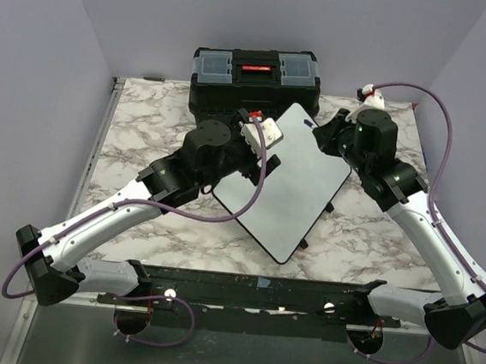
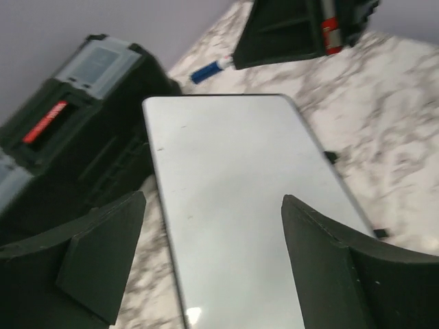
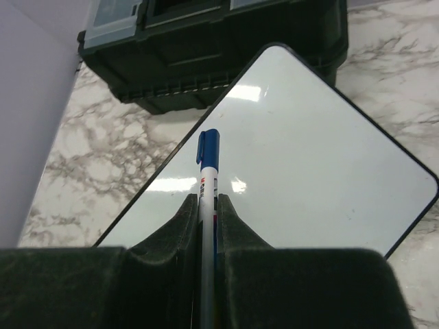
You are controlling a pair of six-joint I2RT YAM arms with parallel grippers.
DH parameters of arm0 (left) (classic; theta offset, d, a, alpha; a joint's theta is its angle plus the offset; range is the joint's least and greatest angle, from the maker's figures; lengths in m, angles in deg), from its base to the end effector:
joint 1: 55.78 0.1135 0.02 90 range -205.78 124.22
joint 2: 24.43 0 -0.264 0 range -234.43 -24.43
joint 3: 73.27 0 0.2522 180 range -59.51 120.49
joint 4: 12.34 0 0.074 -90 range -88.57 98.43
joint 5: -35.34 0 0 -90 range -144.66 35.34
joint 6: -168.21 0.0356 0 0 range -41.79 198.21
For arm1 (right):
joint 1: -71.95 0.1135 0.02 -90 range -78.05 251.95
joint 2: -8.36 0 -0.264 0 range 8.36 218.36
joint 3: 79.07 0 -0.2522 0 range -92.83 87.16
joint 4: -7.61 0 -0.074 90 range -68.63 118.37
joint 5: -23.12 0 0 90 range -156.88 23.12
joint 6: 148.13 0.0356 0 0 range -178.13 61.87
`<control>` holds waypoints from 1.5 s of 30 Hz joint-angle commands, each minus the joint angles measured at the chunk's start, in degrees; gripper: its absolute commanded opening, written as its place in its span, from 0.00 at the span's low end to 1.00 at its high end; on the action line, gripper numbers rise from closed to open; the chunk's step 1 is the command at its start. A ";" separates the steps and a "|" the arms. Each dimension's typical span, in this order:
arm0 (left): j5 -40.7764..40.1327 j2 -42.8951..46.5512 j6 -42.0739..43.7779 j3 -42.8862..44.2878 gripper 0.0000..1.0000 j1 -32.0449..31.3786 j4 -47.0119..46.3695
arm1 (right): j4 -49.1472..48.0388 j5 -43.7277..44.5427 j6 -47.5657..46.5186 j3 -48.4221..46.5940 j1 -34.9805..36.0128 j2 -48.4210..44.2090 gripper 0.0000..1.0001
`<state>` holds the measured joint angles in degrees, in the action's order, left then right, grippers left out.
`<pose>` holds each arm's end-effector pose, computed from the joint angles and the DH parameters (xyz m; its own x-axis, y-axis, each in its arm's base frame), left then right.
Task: Write a sentence on the whiteboard
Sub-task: Pass from the left arm to the right, then adjust the whiteboard stand at the center of the board.
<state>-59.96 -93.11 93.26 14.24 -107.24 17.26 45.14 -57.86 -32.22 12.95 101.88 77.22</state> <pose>0.1709 -0.2093 0.4204 0.0751 0.3207 -0.9442 0.7277 0.6297 0.2718 0.2339 0.1282 0.4079 -0.4052 0.2647 -0.8751 -0.2077 0.9055 0.3701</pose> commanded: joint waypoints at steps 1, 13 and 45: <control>14.88 -3.55 -22.86 -1.19 0.77 -0.52 -2.68 | -0.04 10.24 -3.27 -3.82 -0.86 0.60 0.01; 12.11 -24.29 -32.05 0.21 0.40 -9.93 -6.49 | -1.62 13.81 -4.71 -6.38 -3.20 -0.10 0.01; -2.19 -52.11 -24.61 10.55 0.21 -17.26 5.04 | -2.59 11.47 -5.02 -5.86 -4.52 -0.12 0.01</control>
<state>-57.27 -145.68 67.88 27.34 -124.62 19.84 43.74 -46.19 -36.79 7.79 98.01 77.57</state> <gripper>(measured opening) 0.209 0.126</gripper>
